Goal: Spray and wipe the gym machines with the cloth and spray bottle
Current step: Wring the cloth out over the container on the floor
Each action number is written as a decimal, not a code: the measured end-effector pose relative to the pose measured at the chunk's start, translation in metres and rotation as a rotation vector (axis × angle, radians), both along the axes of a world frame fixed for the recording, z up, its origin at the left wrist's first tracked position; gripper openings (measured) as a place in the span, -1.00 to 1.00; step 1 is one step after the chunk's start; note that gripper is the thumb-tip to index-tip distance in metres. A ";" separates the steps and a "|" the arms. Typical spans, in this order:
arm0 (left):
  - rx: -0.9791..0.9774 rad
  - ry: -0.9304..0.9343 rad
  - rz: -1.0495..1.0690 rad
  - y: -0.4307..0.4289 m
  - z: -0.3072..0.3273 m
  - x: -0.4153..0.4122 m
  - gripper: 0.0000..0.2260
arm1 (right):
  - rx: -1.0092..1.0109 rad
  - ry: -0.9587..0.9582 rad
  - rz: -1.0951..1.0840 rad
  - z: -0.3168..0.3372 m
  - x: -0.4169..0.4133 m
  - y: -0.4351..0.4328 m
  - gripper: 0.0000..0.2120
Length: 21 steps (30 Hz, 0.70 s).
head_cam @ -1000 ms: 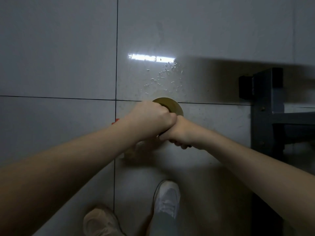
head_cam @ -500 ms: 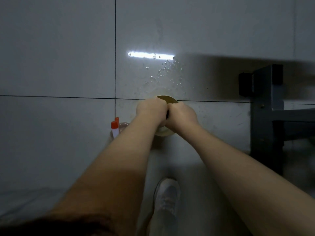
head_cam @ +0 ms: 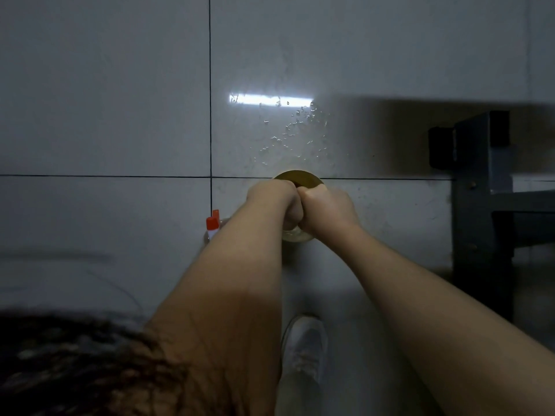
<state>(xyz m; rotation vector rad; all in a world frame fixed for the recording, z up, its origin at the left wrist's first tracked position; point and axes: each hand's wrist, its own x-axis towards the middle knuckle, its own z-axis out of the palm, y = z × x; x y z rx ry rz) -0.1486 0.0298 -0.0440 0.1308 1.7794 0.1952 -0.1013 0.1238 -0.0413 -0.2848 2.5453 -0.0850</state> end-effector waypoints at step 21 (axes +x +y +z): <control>0.258 0.682 0.015 -0.019 0.021 0.052 -0.29 | -0.330 -0.412 -0.694 0.025 0.007 0.002 -0.61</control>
